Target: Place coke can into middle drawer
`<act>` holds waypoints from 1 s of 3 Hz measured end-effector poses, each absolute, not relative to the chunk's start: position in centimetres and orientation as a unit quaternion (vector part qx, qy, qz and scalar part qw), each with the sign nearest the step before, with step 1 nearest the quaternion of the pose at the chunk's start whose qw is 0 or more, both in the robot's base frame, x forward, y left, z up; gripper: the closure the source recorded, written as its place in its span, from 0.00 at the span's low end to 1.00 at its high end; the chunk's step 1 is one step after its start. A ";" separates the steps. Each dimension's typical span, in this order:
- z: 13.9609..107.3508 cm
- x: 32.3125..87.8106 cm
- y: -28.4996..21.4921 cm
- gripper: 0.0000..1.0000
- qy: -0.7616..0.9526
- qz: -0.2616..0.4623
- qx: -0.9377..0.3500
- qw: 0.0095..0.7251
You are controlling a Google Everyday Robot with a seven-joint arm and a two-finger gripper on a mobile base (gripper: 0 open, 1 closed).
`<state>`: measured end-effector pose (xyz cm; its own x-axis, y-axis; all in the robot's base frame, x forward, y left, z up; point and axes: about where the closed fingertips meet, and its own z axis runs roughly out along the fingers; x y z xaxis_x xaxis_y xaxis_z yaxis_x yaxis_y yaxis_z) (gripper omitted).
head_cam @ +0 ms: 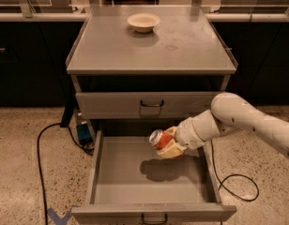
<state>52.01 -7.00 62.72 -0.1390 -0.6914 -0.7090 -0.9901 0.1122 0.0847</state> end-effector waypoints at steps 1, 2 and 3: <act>62.2 51.6 -6.6 1.00 0.698 0.288 -0.606 0.250; 57.3 50.0 -5.8 1.00 0.704 0.318 -0.601 0.205; 50.9 48.0 -4.7 1.00 0.714 0.359 -0.582 0.147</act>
Offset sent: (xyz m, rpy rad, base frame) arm -0.0446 0.0318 -0.1460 -0.0714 0.3129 0.0811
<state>48.02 -4.67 50.95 -0.2789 -0.7264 -0.6281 -0.9374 0.0638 0.3423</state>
